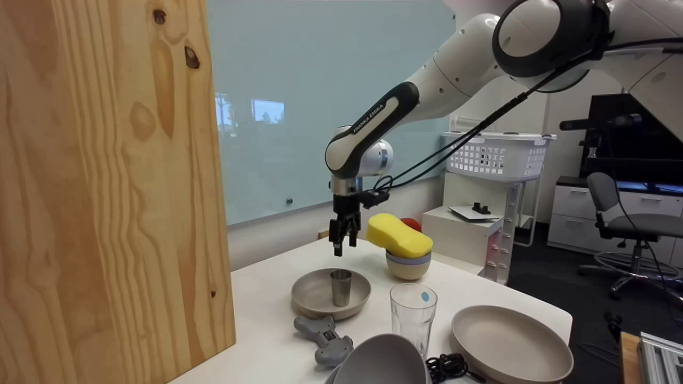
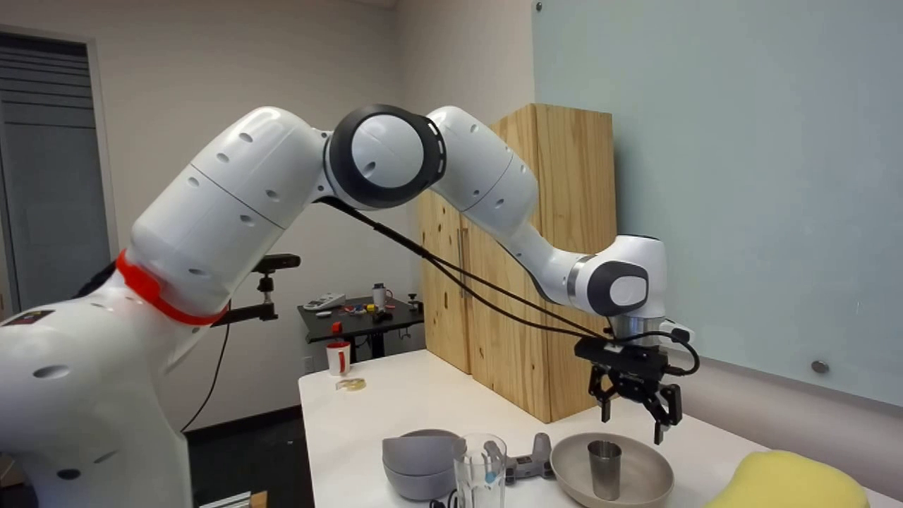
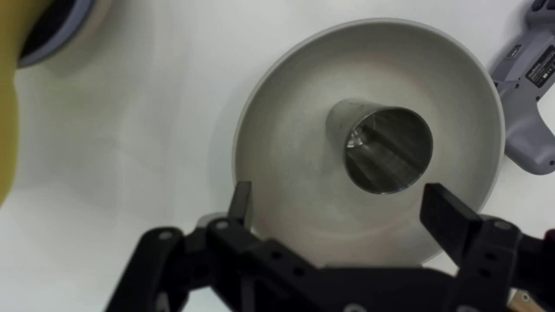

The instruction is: Put the silver cup in the glass cup

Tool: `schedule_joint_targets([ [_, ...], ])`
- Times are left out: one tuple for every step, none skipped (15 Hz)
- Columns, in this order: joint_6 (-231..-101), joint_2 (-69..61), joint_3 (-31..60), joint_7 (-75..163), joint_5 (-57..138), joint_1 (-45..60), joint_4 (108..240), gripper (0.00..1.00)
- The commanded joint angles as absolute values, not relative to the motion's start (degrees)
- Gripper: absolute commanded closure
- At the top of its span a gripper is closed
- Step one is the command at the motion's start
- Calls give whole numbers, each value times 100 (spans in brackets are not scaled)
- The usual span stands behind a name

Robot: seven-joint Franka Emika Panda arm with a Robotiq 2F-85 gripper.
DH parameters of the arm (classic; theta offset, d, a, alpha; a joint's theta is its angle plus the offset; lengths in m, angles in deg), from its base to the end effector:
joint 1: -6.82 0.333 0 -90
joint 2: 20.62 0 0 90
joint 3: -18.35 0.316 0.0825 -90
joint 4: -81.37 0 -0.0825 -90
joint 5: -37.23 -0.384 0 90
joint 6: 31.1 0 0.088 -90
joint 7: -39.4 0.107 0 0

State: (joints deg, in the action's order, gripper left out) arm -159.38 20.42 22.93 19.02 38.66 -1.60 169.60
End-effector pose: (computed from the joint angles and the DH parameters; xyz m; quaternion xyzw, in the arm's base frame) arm 0.7033 -0.0564 0.2307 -0.9897 -0.1421 0.0038 0.0178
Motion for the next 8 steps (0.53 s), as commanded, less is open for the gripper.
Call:
schedule_joint_targets([
  [-15827,2222,2167,1792,3863,-174,16929,0],
  [-15799,2235,2133,1819,3896,-145,16948,0],
  [-15791,2266,2117,1830,3902,-136,16942,0],
  [-15773,2298,2107,1833,3909,-132,16933,0],
  [-15766,2334,2105,1824,3918,-131,16926,0],
  [-15772,2363,2121,1782,3914,-142,16918,0],
  [-15808,2384,2127,1762,3921,-142,16914,0],
  [-15815,2410,2141,1749,3910,-147,16890,0],
])
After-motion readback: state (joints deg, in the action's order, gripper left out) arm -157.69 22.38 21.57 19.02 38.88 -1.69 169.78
